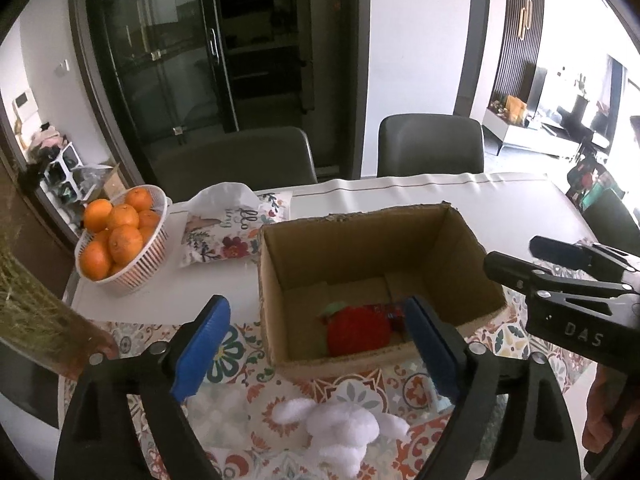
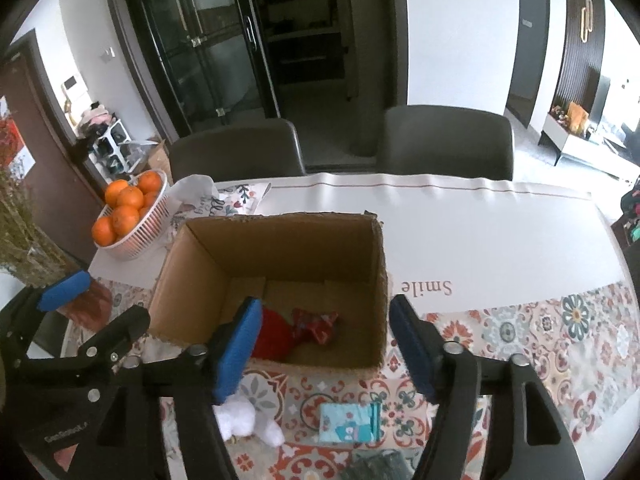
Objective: Organize soft objects
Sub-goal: 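Open both grippers to drop the packet and pompom into the box, then grasp the green knit glove with the right gripper while the left grasps the gold biscuit packet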
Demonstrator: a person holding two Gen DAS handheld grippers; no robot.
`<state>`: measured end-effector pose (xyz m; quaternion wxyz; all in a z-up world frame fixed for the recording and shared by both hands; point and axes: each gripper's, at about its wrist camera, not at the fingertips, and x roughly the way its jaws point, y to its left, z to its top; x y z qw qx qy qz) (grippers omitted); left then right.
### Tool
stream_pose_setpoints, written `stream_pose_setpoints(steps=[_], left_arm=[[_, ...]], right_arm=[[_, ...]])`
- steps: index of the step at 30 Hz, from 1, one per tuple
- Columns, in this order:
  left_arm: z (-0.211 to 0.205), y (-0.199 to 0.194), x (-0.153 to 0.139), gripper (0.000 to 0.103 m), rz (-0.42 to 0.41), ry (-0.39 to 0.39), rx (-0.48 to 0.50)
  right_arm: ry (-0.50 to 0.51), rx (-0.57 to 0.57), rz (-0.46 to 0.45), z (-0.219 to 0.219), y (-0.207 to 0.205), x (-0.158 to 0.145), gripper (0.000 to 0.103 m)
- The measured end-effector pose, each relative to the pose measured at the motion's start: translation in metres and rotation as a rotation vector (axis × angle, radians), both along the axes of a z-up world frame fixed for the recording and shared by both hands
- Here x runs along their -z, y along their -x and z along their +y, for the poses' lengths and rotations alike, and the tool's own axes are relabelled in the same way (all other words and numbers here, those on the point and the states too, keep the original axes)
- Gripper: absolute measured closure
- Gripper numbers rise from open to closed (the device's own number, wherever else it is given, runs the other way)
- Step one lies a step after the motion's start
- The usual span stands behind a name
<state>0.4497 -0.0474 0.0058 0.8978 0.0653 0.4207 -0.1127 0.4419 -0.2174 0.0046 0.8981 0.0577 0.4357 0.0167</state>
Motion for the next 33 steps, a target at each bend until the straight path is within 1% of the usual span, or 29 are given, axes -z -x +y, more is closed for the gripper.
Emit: stream_pose_setpoints(steps=[2, 5, 7, 12, 16, 22, 33], left_arm=[[-0.001, 0.007, -0.003, 0.007, -0.002, -0.003, -0.002], [-0.002, 0.021, -0.007, 0.007, 0.001, 0.008, 0.003], [-0.003, 0.030, -0.008, 0.007, 0.007, 0.017, 0.003], [-0.002, 0.046, -0.005, 0.007, 0.020, 0.009, -0.028], [-0.002, 0.058, 0.003, 0.007, 0.067, 0.004, -0.064], [-0.002, 0.076, 0.017, 0.007, 0.129, -0.008, -0.088], [-0.007, 0.104, 0.046, 0.007, 0.241, -0.015, -0.098]], right_arm=[[0.004, 0.001, -0.009, -0.001, 0.009, -0.004, 0.031], [0.014, 0.017, -0.017, -0.005, 0.020, -0.007, 0.027], [0.038, 0.027, -0.027, -0.006, 0.028, -0.009, 0.025], [0.082, 0.043, -0.023, -0.008, 0.044, -0.008, 0.023], [0.087, 0.044, 0.014, -0.010, 0.053, -0.002, 0.023], [0.123, 0.013, 0.070, -0.010, 0.067, 0.014, 0.022], [0.098, 0.000, 0.178, -0.017, 0.093, 0.044, 0.023]])
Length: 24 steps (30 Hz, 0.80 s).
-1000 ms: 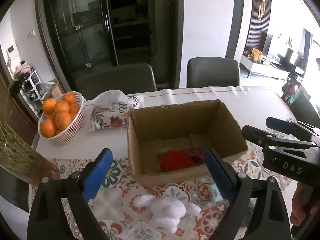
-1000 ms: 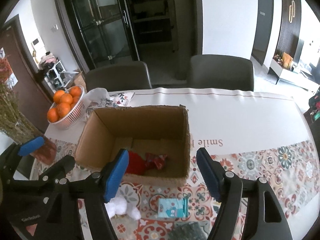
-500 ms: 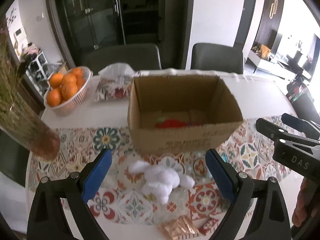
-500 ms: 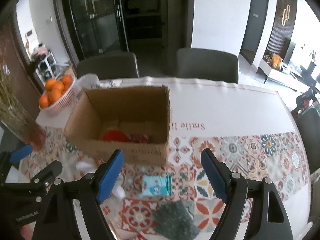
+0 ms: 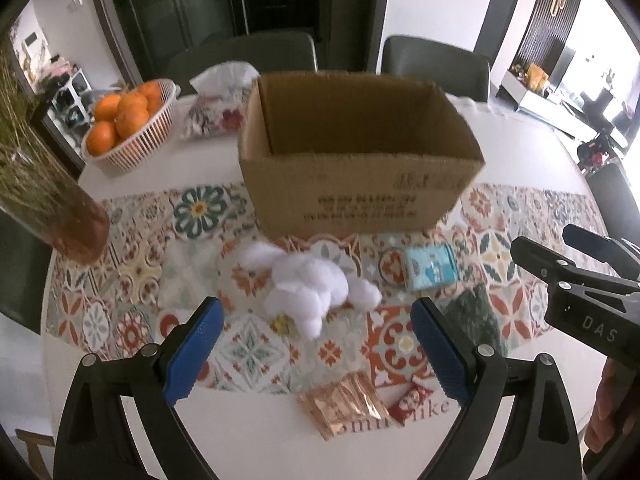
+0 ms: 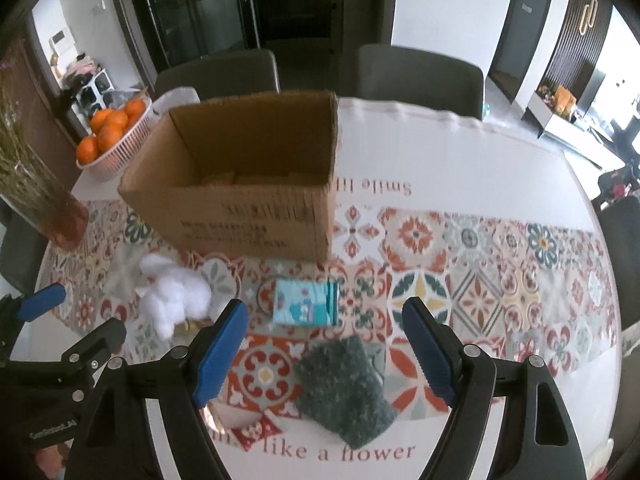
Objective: Organize soft objects
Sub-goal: 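Grasp the green knit glove with the right gripper while the left grasps the gold biscuit packet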
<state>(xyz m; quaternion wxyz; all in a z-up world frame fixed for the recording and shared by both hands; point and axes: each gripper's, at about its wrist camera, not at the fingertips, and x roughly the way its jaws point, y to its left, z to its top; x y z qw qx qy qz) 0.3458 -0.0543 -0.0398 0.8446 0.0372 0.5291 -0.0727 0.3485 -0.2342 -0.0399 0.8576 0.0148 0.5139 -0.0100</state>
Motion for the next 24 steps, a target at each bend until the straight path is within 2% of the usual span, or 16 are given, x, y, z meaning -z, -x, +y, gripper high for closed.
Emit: stream_pose_setpoints(steps=[11, 19, 24], left_arm=[[-0.012, 0.019, 0.041, 0.007, 0.164, 0.003, 0.010], [-0.014, 0.027, 0.074, 0.007, 0.286, 0.027, -0.031], [-0.014, 0.032, 0.092, 0.008, 0.339, 0.010, -0.070]], right_arm=[[-0.025, -0.013, 0.138, -0.009, 0.014, 0.042, 0.023], [-0.042, -0.058, 0.266, -0.009, 0.011, 0.078, 0.023], [-0.037, -0.060, 0.330, -0.011, 0.004, 0.101, 0.023]])
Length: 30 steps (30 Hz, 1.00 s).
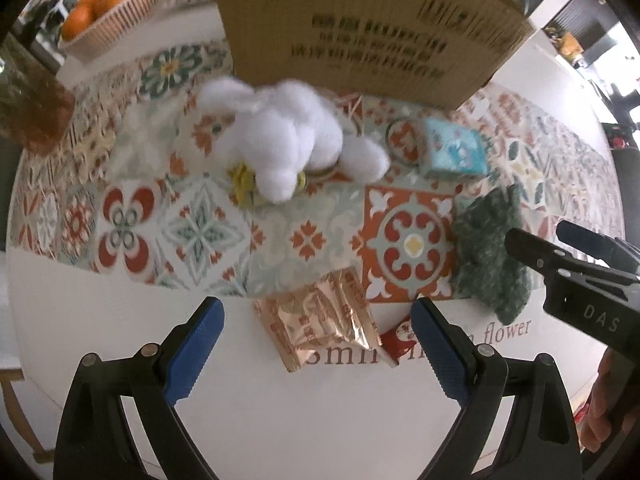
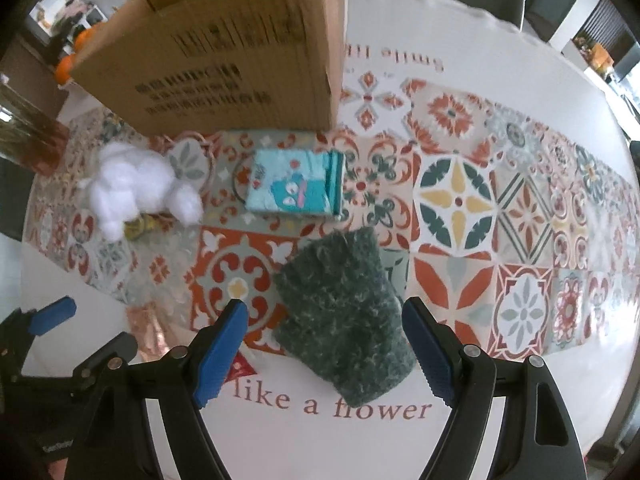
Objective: Organize soft objects
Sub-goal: 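Grasp the green knit glove with the right gripper while the left grasps the gold biscuit packet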
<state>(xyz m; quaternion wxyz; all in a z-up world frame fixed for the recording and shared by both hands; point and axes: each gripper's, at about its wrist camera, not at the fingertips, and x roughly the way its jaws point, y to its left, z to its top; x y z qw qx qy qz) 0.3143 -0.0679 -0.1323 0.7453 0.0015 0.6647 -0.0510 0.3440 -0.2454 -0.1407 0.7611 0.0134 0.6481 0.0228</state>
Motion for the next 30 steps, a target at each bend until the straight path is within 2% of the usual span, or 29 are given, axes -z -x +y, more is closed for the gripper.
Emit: stream_pose_setpoints(steps=[7, 19, 24, 30], left_arm=[[0.003, 0.006, 0.031, 0.008, 0.097, -0.005, -0.054], [0.008, 0.013, 0.070, 0.008, 0.196, 0.006, -0.131], [0.014, 0.016, 0.081, 0.009, 0.214, 0.022, -0.156], [0.013, 0.015, 0.092, 0.017, 0.228, 0.031, -0.184]], right_arm=[[0.047, -0.042, 0.057, 0.003, -0.006, 0.025, 0.023], [0.069, -0.061, 0.109, 0.009, -0.016, 0.061, 0.023], [0.073, -0.066, 0.102, 0.019, -0.019, 0.069, 0.023], [0.064, -0.052, 0.092, 0.025, -0.023, 0.080, 0.026]])
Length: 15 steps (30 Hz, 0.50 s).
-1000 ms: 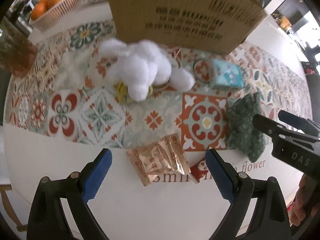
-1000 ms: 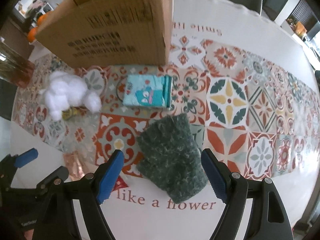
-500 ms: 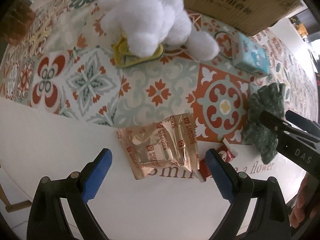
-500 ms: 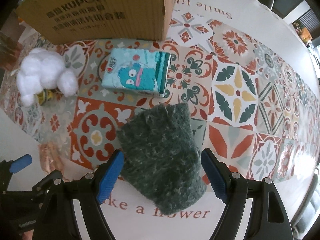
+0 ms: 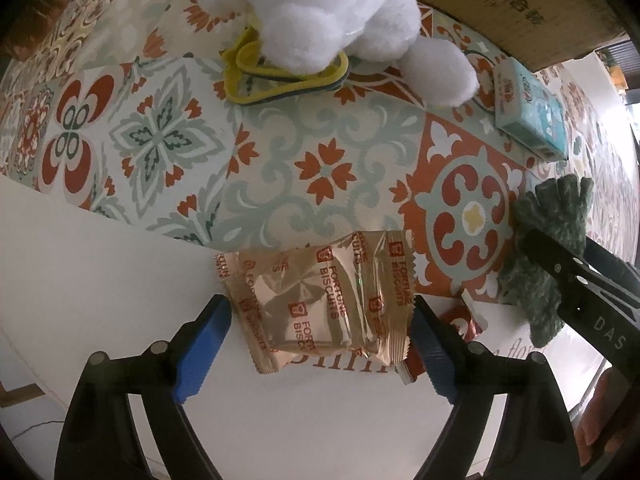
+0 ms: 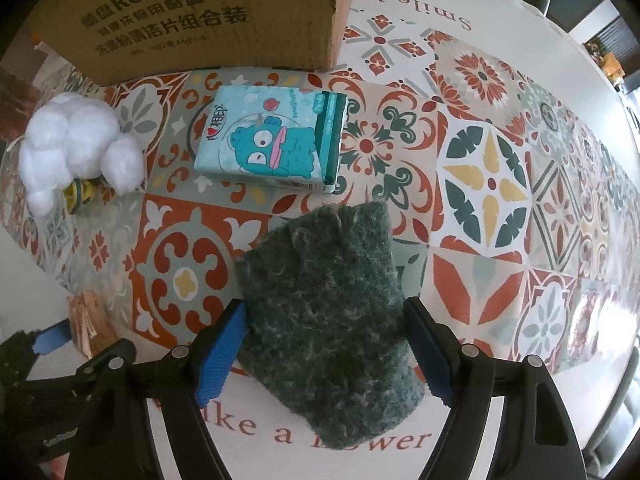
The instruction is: Organize soft objects
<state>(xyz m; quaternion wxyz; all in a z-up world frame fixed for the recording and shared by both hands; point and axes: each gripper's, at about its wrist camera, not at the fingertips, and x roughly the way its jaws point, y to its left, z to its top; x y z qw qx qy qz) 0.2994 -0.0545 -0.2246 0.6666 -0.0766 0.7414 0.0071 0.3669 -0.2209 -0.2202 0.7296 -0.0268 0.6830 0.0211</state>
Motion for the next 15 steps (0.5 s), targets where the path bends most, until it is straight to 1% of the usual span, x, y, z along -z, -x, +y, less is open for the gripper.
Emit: stream_pose_setpoints(steps=[2, 4, 6, 7, 8, 9, 10, 12, 13, 15], left_arm=[[-0.002, -0.004, 0.004, 0.018, 0.003, 0.008, -0.002], [-0.001, -0.005, 0.013, 0.018, -0.002, 0.008, 0.000], [-0.002, -0.005, 0.016, 0.020, -0.014, 0.008, 0.005], [-0.002, -0.005, 0.017, 0.023, -0.023, 0.008, 0.010], [-0.003, -0.005, 0.017, 0.027, -0.027, 0.007, 0.013], [-0.004, -0.005, 0.017, 0.029, -0.029, 0.006, 0.013], [-0.005, -0.005, 0.014, 0.032, -0.038, 0.012, 0.013], [-0.004, -0.004, 0.012, 0.036, -0.054, 0.019, 0.024], [-0.003, -0.004, 0.010, 0.040, -0.060, 0.024, 0.035], [-0.002, -0.004, 0.009, 0.043, -0.067, 0.026, 0.045]], right_arm=[[-0.008, 0.004, -0.008, -0.002, 0.002, 0.000, 0.031], [-0.029, 0.007, -0.013, -0.004, 0.004, -0.001, 0.042], [-0.042, 0.013, -0.018, -0.004, 0.007, -0.005, 0.046], [-0.046, 0.019, -0.024, -0.005, 0.010, -0.006, 0.052], [-0.052, 0.027, -0.031, -0.004, 0.011, -0.007, 0.055], [-0.056, 0.030, -0.034, -0.004, 0.013, -0.008, 0.063], [-0.059, 0.030, -0.043, -0.002, 0.016, -0.010, 0.067], [-0.055, 0.027, -0.053, -0.001, 0.020, -0.013, 0.072], [-0.049, 0.030, -0.058, 0.000, 0.022, -0.014, 0.075], [-0.049, 0.026, -0.065, 0.001, 0.027, -0.017, 0.078]])
